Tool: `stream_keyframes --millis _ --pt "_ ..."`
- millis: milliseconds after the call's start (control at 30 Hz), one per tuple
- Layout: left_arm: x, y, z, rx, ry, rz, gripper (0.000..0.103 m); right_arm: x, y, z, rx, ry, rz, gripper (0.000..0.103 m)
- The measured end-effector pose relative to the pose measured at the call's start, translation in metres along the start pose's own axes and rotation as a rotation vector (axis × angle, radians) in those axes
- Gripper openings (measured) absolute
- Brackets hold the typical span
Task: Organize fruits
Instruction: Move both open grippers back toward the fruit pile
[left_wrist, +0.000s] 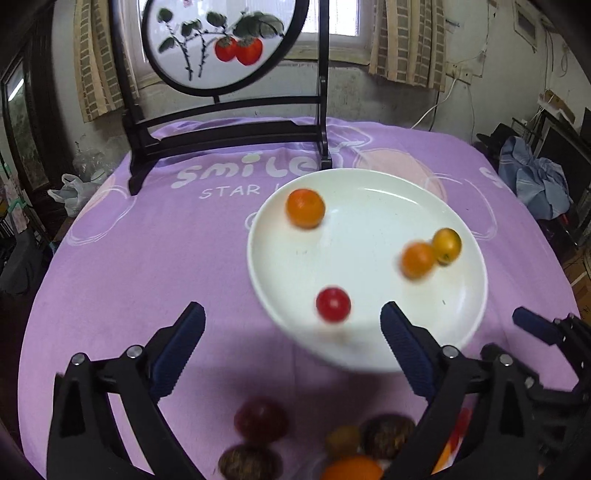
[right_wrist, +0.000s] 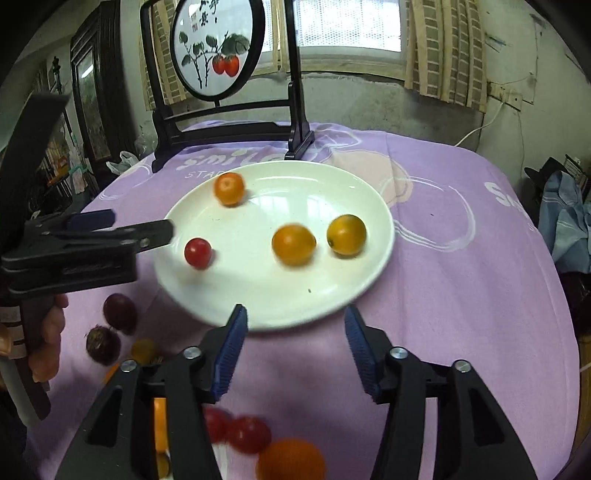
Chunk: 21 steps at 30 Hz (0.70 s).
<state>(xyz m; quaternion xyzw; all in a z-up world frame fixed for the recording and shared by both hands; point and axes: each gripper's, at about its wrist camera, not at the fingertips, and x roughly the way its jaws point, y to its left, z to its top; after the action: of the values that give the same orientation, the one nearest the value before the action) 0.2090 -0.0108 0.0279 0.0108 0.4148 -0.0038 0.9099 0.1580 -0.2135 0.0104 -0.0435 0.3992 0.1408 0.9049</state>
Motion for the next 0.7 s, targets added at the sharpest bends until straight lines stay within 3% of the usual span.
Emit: stream_keyframes --millis 300,400,533,700 --pt "-0.046 0.024 -0.085 -0.051 0.031 -0.006 0.095 -0.050 0.001 -0.068 -0.011 0.015 -0.015 0.064" --pt "-0.055 0.031 -0.109 -0.076 0.056 -0.031 0.095 -0.052 0.009 -0.090 -0.023 0.053 -0.017 0.064" --pt "-0.069 0.035 -0.133 -0.089 0.030 -0.019 0.095 -0.047 0.018 -0.111 -0.034 0.112 0.021 0.064" --pt "-0.072 0.027 -0.164 -0.030 0.046 -0.042 0.096 -0.041 0.019 -0.119 -0.025 0.150 0.016 0.064"
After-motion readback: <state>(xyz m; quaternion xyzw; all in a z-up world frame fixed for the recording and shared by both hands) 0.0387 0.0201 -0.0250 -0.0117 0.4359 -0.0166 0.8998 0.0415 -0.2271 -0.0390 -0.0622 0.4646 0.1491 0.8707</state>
